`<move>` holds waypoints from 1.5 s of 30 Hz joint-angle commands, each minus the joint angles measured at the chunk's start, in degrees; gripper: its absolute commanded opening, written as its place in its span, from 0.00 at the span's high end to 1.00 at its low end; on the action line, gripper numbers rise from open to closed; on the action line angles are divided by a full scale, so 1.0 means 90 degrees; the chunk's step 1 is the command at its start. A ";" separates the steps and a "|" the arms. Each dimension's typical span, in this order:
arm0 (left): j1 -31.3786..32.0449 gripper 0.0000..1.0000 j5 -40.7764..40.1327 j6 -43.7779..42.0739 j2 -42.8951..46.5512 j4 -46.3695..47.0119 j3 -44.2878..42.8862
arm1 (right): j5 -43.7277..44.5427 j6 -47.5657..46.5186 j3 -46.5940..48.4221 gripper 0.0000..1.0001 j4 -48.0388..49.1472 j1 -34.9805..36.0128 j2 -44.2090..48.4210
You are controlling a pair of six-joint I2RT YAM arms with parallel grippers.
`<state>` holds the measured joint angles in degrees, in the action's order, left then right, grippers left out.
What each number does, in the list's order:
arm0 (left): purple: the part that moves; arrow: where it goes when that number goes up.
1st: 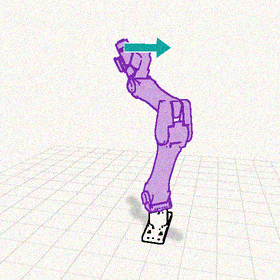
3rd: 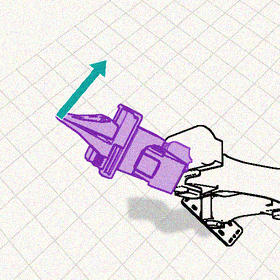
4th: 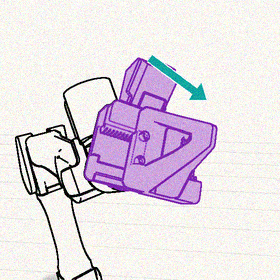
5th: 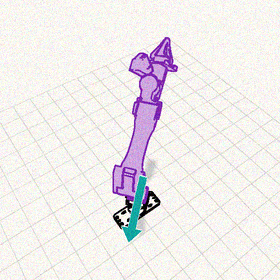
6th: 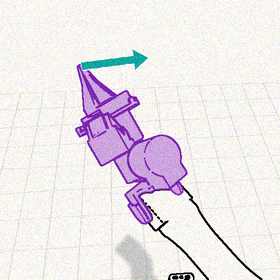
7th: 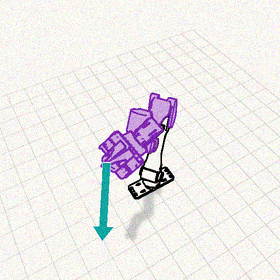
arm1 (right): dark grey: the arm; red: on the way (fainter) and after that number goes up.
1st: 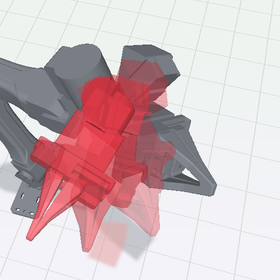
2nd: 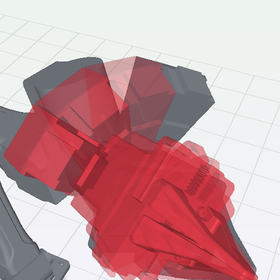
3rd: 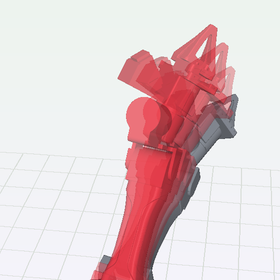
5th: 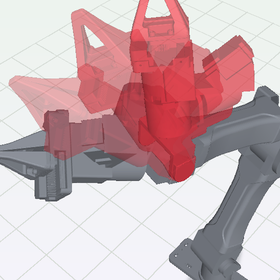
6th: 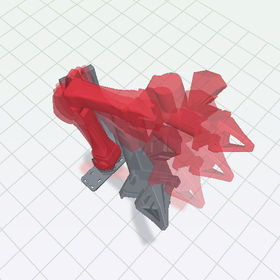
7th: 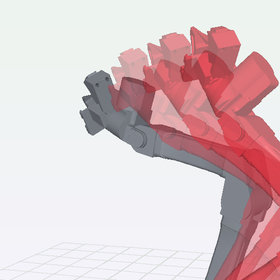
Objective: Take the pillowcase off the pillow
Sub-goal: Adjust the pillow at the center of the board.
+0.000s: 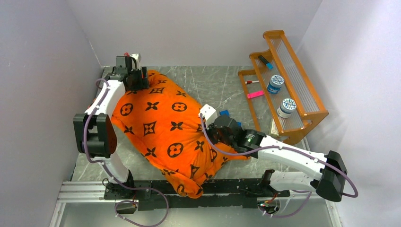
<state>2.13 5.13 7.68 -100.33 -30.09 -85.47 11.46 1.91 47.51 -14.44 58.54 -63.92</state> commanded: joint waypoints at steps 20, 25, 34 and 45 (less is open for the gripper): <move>0.0037 0.95 0.0026 0.0433 0.3358 -0.0069 0.2017 | 0.1951 -0.1532 0.2425 1.00 0.1293 -0.0157 -0.0802; 0.0038 0.95 0.0270 0.0632 0.4095 0.0132 0.2325 | 0.1802 -0.1912 0.3266 1.00 0.1568 -0.0359 -0.1296; 0.0046 0.95 0.1684 0.0817 0.4822 0.0330 0.2735 | 0.1045 -0.2289 0.4317 1.00 0.2090 -0.1201 -0.2465; 0.0264 0.95 0.3080 0.0958 0.5496 0.0063 0.3073 | 0.0572 -0.2740 0.6008 1.00 0.2222 -0.1412 -0.4026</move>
<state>0.47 11.31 12.91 -54.15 -33.98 -56.49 24.23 -23.05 92.05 -10.46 43.72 -98.63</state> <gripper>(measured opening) 0.102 0.043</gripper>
